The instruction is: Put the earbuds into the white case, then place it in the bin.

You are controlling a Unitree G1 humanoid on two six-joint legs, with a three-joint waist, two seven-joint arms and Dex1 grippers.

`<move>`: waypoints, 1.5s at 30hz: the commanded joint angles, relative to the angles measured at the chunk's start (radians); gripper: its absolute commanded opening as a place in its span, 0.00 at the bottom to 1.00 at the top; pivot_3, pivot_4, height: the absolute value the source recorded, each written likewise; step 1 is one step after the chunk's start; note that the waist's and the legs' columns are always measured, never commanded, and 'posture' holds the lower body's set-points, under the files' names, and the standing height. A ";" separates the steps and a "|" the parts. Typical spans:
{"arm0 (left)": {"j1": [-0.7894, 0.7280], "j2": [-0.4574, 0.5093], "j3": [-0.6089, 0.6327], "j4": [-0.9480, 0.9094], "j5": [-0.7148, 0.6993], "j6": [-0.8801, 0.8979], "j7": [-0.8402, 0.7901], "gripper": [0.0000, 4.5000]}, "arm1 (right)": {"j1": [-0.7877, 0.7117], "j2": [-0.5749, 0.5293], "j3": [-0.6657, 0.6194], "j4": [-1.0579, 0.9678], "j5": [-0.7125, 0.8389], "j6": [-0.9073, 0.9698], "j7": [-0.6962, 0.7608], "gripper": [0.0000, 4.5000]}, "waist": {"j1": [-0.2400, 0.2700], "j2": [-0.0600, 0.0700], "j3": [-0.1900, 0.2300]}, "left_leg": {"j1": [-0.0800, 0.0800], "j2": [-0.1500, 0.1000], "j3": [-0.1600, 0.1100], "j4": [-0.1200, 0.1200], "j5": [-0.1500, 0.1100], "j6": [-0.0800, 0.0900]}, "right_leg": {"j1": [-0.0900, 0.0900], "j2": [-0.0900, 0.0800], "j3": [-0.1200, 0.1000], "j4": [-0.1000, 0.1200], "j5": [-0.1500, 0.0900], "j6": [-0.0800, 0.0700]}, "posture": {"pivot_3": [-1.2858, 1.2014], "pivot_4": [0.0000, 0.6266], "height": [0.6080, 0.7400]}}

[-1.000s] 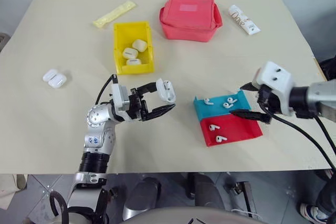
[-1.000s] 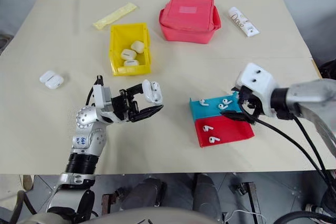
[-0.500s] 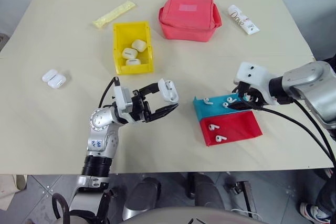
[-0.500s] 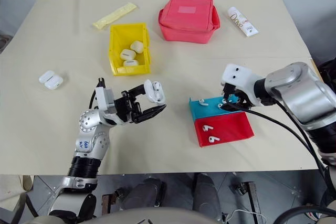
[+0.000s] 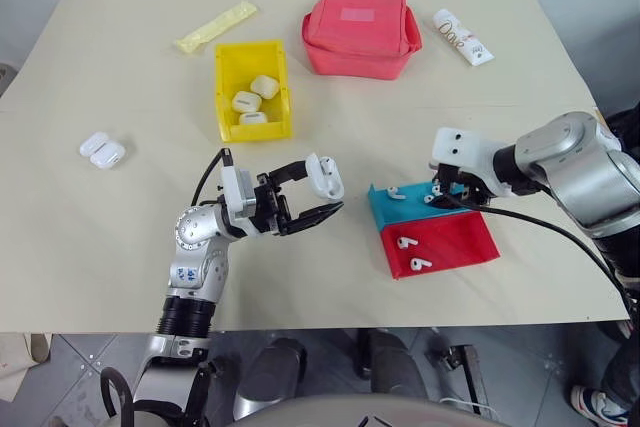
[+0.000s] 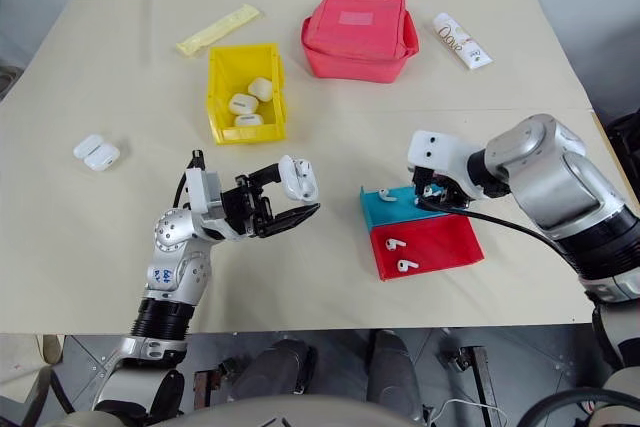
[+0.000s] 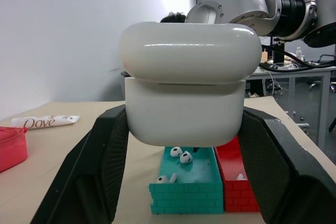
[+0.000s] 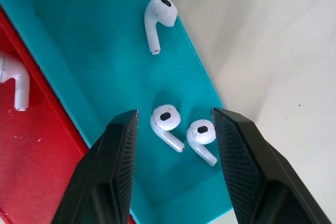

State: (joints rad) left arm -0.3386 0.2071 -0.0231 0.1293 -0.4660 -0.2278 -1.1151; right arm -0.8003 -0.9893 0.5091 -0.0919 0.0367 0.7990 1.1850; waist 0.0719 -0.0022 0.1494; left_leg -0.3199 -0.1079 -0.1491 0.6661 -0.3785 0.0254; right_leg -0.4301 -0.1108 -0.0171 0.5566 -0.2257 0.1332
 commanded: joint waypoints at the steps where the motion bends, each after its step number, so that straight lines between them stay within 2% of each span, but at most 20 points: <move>1: 0.004 -0.007 -0.012 -0.035 -0.007 -0.013 0.002 0.61 | -0.019 0.007 0.001 0.000 -0.033 -0.023 0.022 0.51 | -0.001 0.000 0.000 | 0.000 0.000 0.000 0.000 0.000 0.000 | 0.000 0.000 0.000 0.000 0.000 0.000 | 0.52 0.24 1.00; 20: 0.037 0.004 -0.020 -0.085 -0.006 0.000 0.034 0.61 | 0.016 0.054 0.004 0.049 -0.112 -0.091 0.105 0.51 | -0.003 0.000 0.000 | 0.000 0.000 0.000 0.000 0.000 0.000 | 0.000 0.000 0.000 0.001 0.000 0.000 | 0.52 0.24 1.00; 45: 0.055 0.025 -0.019 -0.115 -0.007 0.009 0.051 0.61 | 0.035 0.061 0.001 0.087 -0.184 -0.144 0.142 0.51 | -0.003 0.000 0.000 | 0.000 0.000 0.000 0.000 0.000 0.000 | 0.000 0.000 0.000 0.001 0.000 0.000 | 0.52 0.24 1.00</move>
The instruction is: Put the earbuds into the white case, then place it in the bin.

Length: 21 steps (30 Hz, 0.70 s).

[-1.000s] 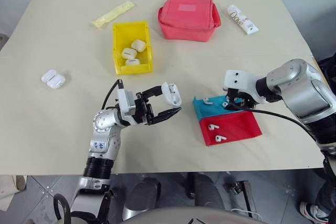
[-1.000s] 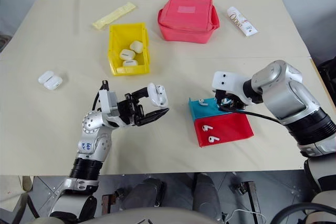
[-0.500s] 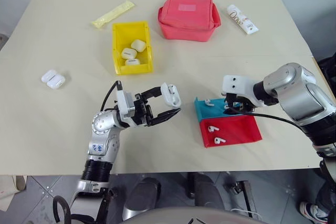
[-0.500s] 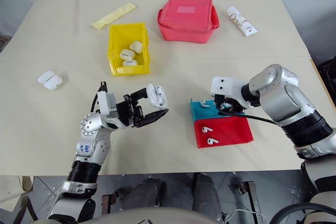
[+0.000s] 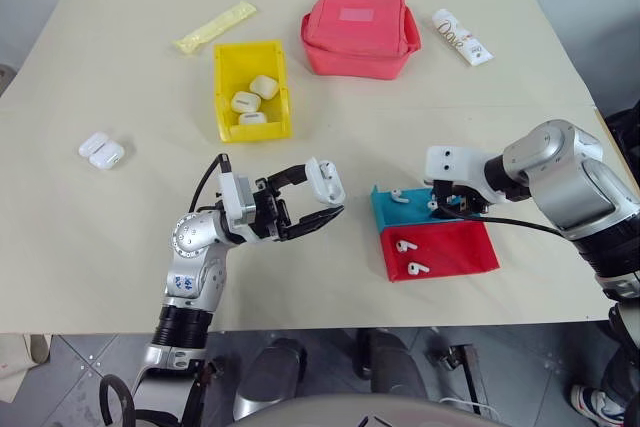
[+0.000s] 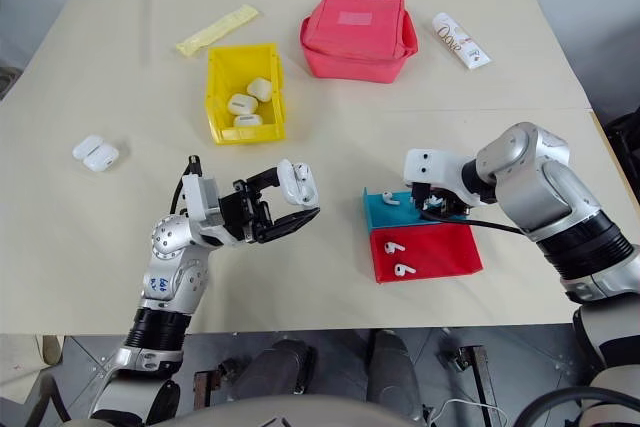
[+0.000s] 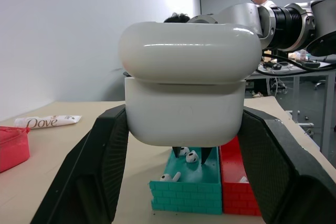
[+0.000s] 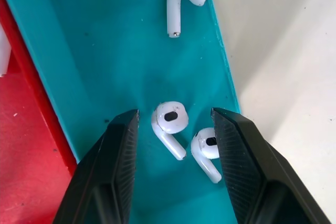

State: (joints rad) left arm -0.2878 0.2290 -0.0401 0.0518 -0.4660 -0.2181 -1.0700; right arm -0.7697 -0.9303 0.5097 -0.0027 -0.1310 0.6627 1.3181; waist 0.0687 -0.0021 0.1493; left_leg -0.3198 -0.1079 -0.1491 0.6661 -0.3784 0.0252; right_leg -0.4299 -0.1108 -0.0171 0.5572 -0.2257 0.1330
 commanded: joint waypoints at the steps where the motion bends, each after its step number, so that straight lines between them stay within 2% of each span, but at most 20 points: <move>1: 0.004 0.004 -0.002 -0.037 -0.007 -0.002 0.006 0.61 | 0.004 0.004 0.000 -0.001 -0.017 -0.010 0.010 0.51 | 0.000 0.000 0.000 | 0.000 0.000 0.000 0.000 0.000 0.000 | 0.000 0.000 0.000 0.000 0.000 0.000 | 0.52 0.24 1.00; 6: 0.005 0.005 -0.003 -0.039 -0.007 -0.002 0.010 0.61 | 0.007 0.011 0.001 -0.001 -0.023 -0.010 0.016 0.51 | 0.000 0.000 0.000 | 0.000 0.000 0.000 0.000 0.000 0.000 | 0.000 0.000 0.000 0.000 0.000 0.000 | 0.52 0.24 1.00; 9: 0.006 0.007 -0.003 -0.038 -0.006 -0.004 0.013 0.61 | 0.010 0.013 0.003 -0.003 -0.025 -0.009 0.020 0.39 | -0.001 0.000 0.000 | 0.000 0.000 0.000 0.000 0.000 0.000 | 0.000 0.000 0.000 0.000 0.000 0.000 | 0.52 0.24 1.00; 13: 0.006 0.007 -0.003 -0.036 -0.005 -0.006 0.015 0.61 | 0.012 0.016 0.001 -0.006 -0.028 -0.006 0.024 0.11 | -0.001 0.000 0.000 | 0.000 0.000 0.000 0.000 0.000 0.000 | 0.000 0.000 0.000 0.000 0.000 0.000 | 0.52 0.24 1.00; 21: 0.002 0.003 -0.002 -0.027 -0.004 -0.010 0.018 0.61 | 0.003 0.014 -0.012 -0.027 -0.021 -0.003 0.034 0.11 | -0.001 0.000 0.000 | 0.000 0.000 0.000 0.000 0.000 0.000 | 0.000 0.000 0.000 0.000 0.000 0.000 | 0.52 0.24 1.00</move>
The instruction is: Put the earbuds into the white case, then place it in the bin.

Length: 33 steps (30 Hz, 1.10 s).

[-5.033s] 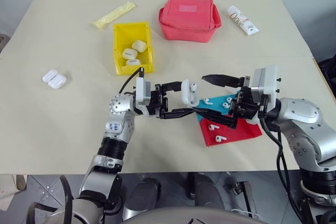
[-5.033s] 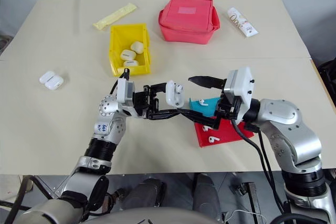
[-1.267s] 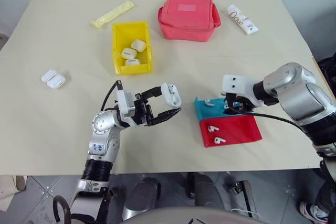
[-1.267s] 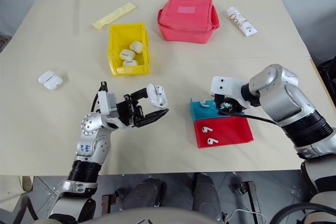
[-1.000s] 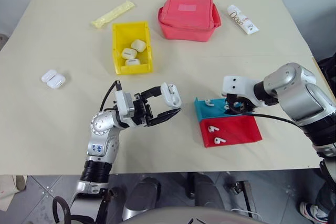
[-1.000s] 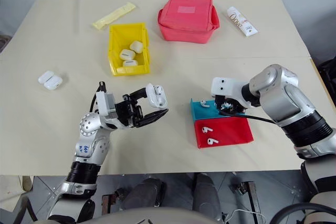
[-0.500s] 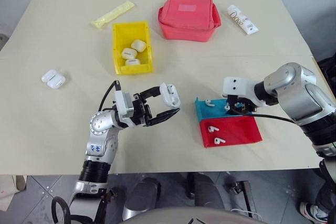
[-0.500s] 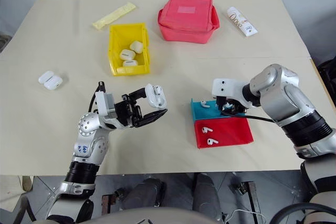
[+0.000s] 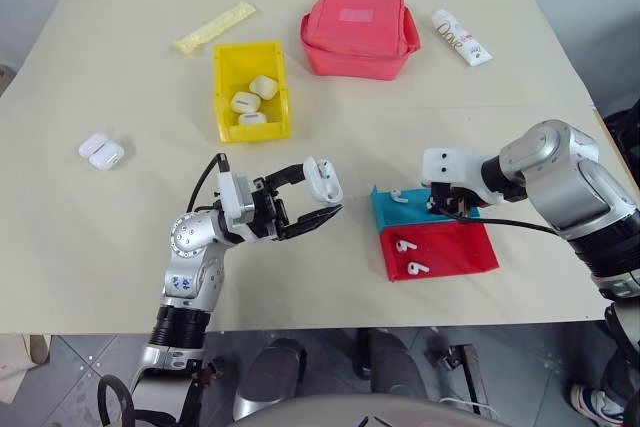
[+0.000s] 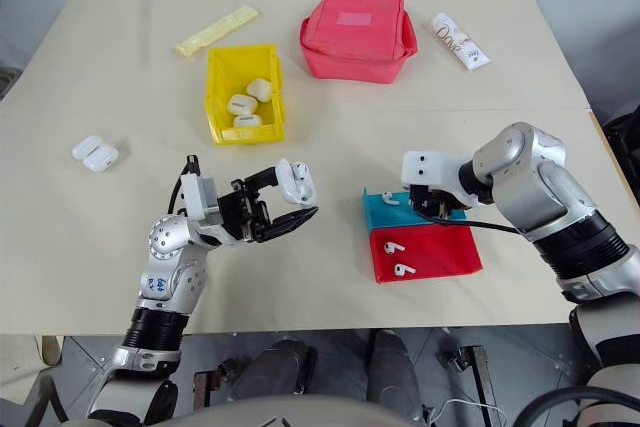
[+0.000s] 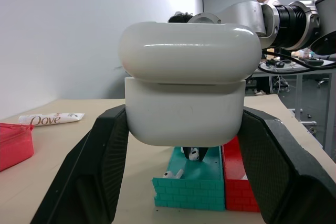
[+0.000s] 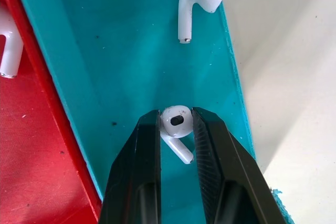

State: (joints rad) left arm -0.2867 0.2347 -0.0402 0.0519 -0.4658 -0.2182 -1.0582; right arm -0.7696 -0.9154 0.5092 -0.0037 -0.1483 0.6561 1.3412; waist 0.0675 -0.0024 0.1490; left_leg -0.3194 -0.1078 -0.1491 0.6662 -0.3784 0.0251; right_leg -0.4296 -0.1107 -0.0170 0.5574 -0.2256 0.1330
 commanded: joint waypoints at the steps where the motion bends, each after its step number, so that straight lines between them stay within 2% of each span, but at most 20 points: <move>1: -0.001 -0.003 -0.002 -0.024 -0.004 -0.011 0.006 0.61 | 0.001 0.000 -0.014 -0.027 -0.002 0.002 0.012 0.11 | 0.000 0.000 0.000 | 0.000 0.000 0.000 0.000 0.000 0.000 | 0.000 0.000 0.000 0.000 0.000 0.000 | 0.52 0.24 1.00; 5: -0.008 -0.007 -0.003 -0.009 -0.005 -0.012 0.001 0.61 | -0.010 0.001 -0.052 -0.059 0.034 0.019 0.020 0.11 | -0.001 0.000 0.000 | 0.000 0.000 0.000 0.000 0.000 0.000 | 0.000 0.000 0.000 0.000 0.000 0.000 | 0.52 0.24 1.00; 12: -0.050 -0.018 0.000 0.071 -0.013 -0.024 -0.042 0.61 | 0.033 0.001 -0.228 -0.162 0.210 0.118 0.011 0.11 | 0.004 0.000 0.000 | 0.000 0.000 -0.001 0.000 0.000 0.000 | 0.000 0.000 0.000 0.000 0.000 0.000 | 0.52 0.24 1.00; 15: -0.078 -0.022 0.003 0.114 -0.018 -0.027 -0.072 0.61 | 0.064 0.022 -0.337 -0.213 0.307 0.188 -0.021 0.11 | 0.008 0.000 0.000 | -0.001 0.000 -0.001 0.000 0.000 0.000 | 0.000 0.000 0.000 0.000 0.000 0.000 | 0.52 0.24 1.00; 19: -0.125 -0.032 -0.006 0.165 -0.029 -0.019 -0.129 0.61 | 0.150 0.098 -0.613 -0.372 0.555 0.319 -0.064 0.11 | 0.009 0.000 0.000 | -0.001 0.000 -0.001 0.000 0.000 0.000 | 0.000 0.000 -0.001 0.000 0.000 -0.001 | 0.52 0.24 1.00; 21: -0.139 -0.036 -0.005 0.184 -0.029 -0.019 -0.150 0.61 | 0.173 0.106 -0.662 -0.423 0.626 0.380 -0.087 0.11 | 0.011 0.000 0.000 | -0.001 0.001 -0.002 0.000 0.000 0.000 | 0.000 0.000 -0.001 0.000 0.000 -0.001 | 0.52 0.24 1.00; 25: -0.199 -0.056 -0.015 0.244 -0.037 -0.012 -0.218 0.61 | 0.217 0.247 -0.858 -0.588 0.908 0.565 -0.220 0.11 | 0.011 -0.001 0.000 | -0.001 0.001 -0.002 0.000 0.000 0.000 | 0.001 0.000 -0.001 -0.001 0.001 -0.001 | 0.52 0.24 1.00; 27: -0.244 -0.071 -0.021 0.293 -0.035 -0.016 -0.258 0.61 | 0.242 0.366 -0.925 -0.639 1.020 0.609 -0.352 0.11 | 0.011 -0.001 -0.001 | -0.001 0.000 -0.002 0.000 0.000 0.000 | 0.000 0.000 -0.001 0.000 0.001 -0.001 | 0.52 0.24 1.00; 29: -0.284 -0.084 -0.023 0.332 -0.034 -0.018 -0.290 0.61 | 0.260 0.451 -0.954 -0.668 1.094 0.631 -0.464 0.11 | 0.009 -0.001 -0.001 | -0.001 0.001 -0.002 0.000 0.000 0.000 | 0.000 0.000 -0.001 0.000 0.001 -0.001 | 0.52 0.24 1.00; 33: -0.341 -0.103 -0.012 0.392 -0.033 -0.027 -0.334 0.61 | 0.290 0.513 -0.935 -0.690 1.187 0.610 -0.603 0.11 | 0.004 -0.001 -0.001 | -0.001 0.000 -0.002 0.000 0.001 0.000 | 0.000 0.000 -0.001 0.000 0.001 -0.001 | 0.52 0.24 1.00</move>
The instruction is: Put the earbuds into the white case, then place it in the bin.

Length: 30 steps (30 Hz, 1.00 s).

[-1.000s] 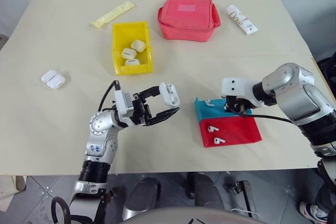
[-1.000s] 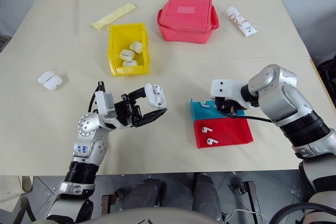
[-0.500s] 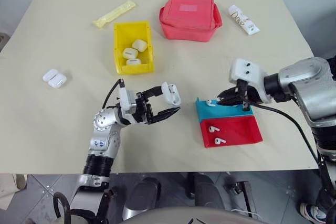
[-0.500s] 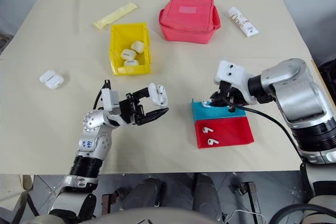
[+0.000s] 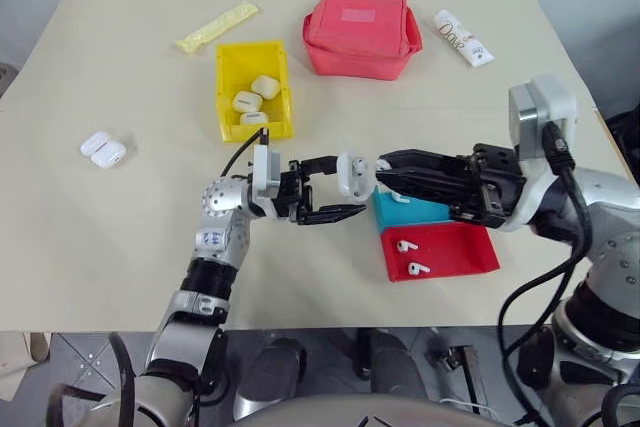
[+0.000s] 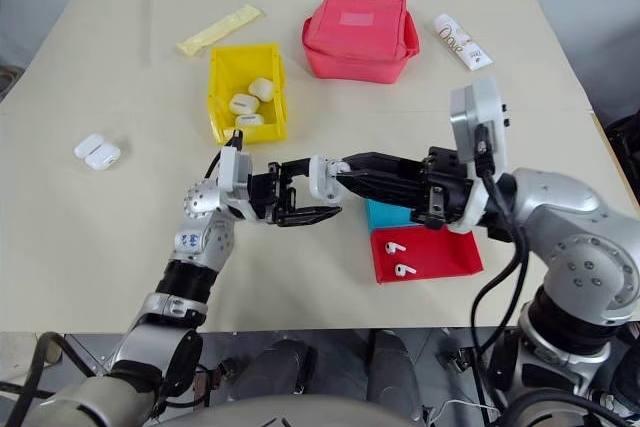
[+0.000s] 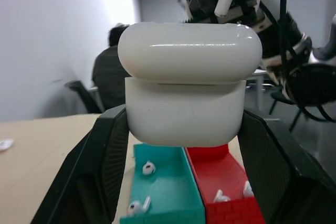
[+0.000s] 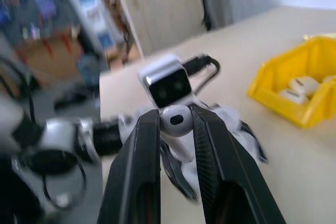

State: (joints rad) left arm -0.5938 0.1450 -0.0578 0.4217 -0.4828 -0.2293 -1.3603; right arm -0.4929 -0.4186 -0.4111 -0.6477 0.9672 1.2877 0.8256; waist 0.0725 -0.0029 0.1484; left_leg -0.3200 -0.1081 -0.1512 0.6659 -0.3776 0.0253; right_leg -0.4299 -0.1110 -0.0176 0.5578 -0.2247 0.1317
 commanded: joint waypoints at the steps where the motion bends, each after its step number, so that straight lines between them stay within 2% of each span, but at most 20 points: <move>1: -0.044 -0.017 0.007 0.029 -0.016 -0.016 -0.038 0.61 | 0.028 0.021 -0.004 -0.049 0.082 -0.033 -0.111 0.11 | -0.001 0.000 0.000 | 0.000 0.000 0.000 0.000 0.000 0.000 | 0.000 0.000 0.000 0.000 0.000 0.000 | 0.52 0.24 1.00; 9: -0.066 -0.031 0.012 0.011 -0.023 0.007 -0.061 0.61 | 0.099 -0.004 0.081 -0.019 0.076 -0.160 -0.187 0.11 | -0.012 0.000 0.000 | 0.000 0.000 0.000 0.000 0.000 0.000 | 0.000 0.001 0.000 0.000 0.000 0.000 | 0.52 0.24 1.00; 30: -0.027 -0.024 0.015 -0.119 -0.036 0.128 -0.006 0.61 | 0.264 -0.112 0.239 0.040 0.004 -0.415 -0.175 0.11 | -0.021 0.000 0.000 | 0.000 0.000 0.000 -0.001 0.000 0.000 | 0.000 0.001 0.000 -0.001 0.000 0.000 | 0.52 0.24 1.00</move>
State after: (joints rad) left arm -0.6125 0.1247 -0.0549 0.3820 -0.4843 -0.0984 -1.3692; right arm -0.2526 -0.5043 -0.1872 -0.6246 1.0103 0.8768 0.6563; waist 0.0518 -0.0030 0.1483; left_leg -0.3198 -0.1079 -0.1516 0.6652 -0.3771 0.0257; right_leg -0.4296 -0.1105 -0.0177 0.5572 -0.2246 0.1319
